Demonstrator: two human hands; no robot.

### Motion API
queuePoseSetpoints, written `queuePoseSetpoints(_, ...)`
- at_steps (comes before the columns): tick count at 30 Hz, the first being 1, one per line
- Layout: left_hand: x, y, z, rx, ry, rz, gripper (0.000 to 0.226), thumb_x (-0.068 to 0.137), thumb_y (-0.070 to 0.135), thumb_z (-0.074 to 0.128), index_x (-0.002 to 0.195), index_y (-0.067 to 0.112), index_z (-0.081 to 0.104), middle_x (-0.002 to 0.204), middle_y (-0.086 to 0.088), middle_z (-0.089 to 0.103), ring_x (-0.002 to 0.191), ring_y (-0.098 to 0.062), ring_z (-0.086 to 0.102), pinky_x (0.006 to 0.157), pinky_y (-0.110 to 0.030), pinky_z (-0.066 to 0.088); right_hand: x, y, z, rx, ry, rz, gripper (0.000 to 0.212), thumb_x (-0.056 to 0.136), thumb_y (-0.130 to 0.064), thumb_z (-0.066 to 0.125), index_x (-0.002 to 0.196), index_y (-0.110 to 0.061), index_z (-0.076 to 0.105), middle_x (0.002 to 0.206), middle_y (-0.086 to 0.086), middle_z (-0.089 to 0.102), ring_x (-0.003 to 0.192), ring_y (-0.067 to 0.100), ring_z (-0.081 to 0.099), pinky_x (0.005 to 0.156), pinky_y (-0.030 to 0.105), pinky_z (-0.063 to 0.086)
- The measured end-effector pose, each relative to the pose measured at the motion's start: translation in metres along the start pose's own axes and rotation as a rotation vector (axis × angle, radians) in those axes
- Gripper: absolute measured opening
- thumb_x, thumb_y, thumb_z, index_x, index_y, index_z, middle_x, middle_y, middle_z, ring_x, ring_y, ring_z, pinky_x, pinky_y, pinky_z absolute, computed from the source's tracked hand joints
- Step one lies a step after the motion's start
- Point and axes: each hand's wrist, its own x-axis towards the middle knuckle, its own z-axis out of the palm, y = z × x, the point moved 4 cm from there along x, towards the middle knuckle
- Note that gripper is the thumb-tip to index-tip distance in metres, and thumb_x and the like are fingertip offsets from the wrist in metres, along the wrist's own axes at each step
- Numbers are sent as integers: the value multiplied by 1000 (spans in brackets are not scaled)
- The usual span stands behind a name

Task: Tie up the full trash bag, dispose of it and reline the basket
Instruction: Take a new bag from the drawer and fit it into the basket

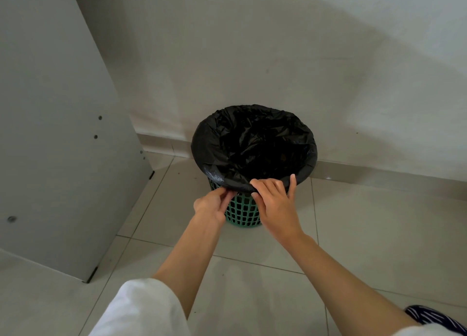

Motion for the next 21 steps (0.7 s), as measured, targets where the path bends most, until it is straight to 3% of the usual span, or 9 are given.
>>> queuePoseSetpoints(3, -14, -6, 7, -119, -31, 12, 15, 95, 3, 49, 101, -8, 58, 120, -24, 60, 112, -32, 60, 99, -35, 47, 0, -2, 0, -17, 8, -2, 30, 95, -28, 38, 115, -20, 58, 101, -9, 62, 104, 11, 47, 113, 54, 7)
queuePoseSetpoints(5, -23, -8, 16, -167, -109, 6, 33, 101, 20, 43, 118, -6, 53, 130, -19, 56, 124, -28, 51, 108, -36, 39, -1, -2, -1, -30, 16, -4, 30, 95, -28, 38, 115, -19, 59, 99, -9, 62, 103, 12, 49, 113, 54, 7)
queuePoseSetpoints(8, -23, -7, 23, -59, -149, -47, 54, 98, 44, 41, 135, 6, 45, 135, -11, 52, 129, -22, 45, 107, -38, 33, -2, -1, 0, -27, 21, -2, 29, 95, -28, 39, 114, -19, 59, 98, -8, 62, 102, 13, 50, 112, 56, 9)
queuePoseSetpoints(10, -19, -3, 21, 59, -102, -70, 55, 94, 46, 47, 136, 11, 45, 139, -7, 49, 132, -20, 40, 105, -40, 34, -2, -1, 1, -15, 26, 8, 29, 95, -29, 39, 113, -19, 60, 98, -9, 63, 101, 13, 51, 113, 55, 8)
queuePoseSetpoints(15, -15, 2, 20, 170, -49, -97, 40, 95, 27, 53, 131, 9, 50, 134, -8, 52, 127, -22, 44, 100, -41, 36, -2, 0, 3, -12, 31, -2, 31, 96, -29, 38, 113, -18, 60, 98, -8, 63, 102, 13, 49, 112, 56, 6)
queuePoseSetpoints(18, -17, -3, 24, 88, -25, -102, 39, 97, 24, 50, 132, 8, 47, 135, -8, 51, 127, -23, 45, 104, -40, 36, -1, -1, 3, 0, 32, 1, 29, 95, -28, 39, 113, -19, 59, 97, -8, 63, 101, 12, 48, 111, 57, 6)
queuePoseSetpoints(21, -23, -12, 30, -101, -65, -103, 36, 97, 28, 49, 125, 6, 51, 119, -6, 58, 102, -17, 54, 100, -33, 38, 0, -2, 4, 17, 20, 7, 29, 94, -28, 38, 114, -20, 58, 97, -9, 62, 102, 11, 48, 112, 54, 1)
